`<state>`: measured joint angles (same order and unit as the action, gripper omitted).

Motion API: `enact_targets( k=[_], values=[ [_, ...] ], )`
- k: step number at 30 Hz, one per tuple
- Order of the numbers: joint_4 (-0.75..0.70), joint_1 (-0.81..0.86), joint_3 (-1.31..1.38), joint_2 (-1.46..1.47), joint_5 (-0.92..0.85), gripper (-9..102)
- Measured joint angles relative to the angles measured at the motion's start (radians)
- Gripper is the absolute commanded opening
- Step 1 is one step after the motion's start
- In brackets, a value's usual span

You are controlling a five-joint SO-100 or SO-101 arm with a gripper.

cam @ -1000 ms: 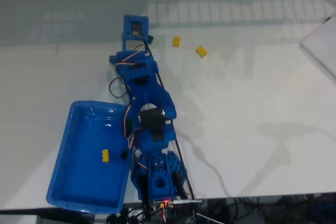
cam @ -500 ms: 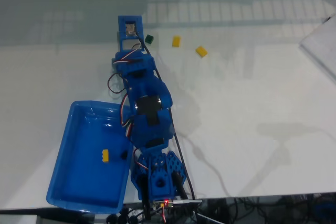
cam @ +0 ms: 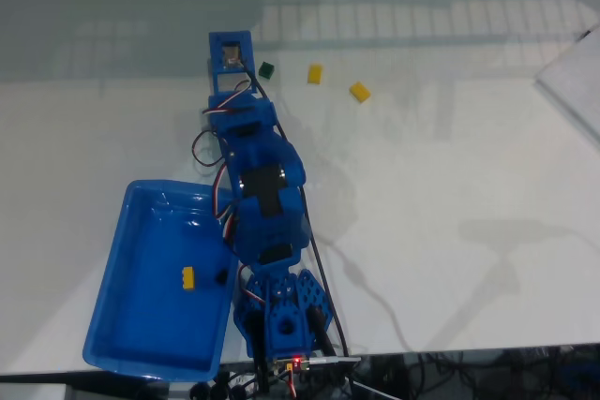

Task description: Pick up all the lego then put into the bin

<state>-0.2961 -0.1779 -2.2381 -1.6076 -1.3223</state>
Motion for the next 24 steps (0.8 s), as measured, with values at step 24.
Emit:
enact_targets(
  k=[24],
  values=[
    [0.021, 0.0, 0.035, 0.048, -0.031, 0]
  ],
)
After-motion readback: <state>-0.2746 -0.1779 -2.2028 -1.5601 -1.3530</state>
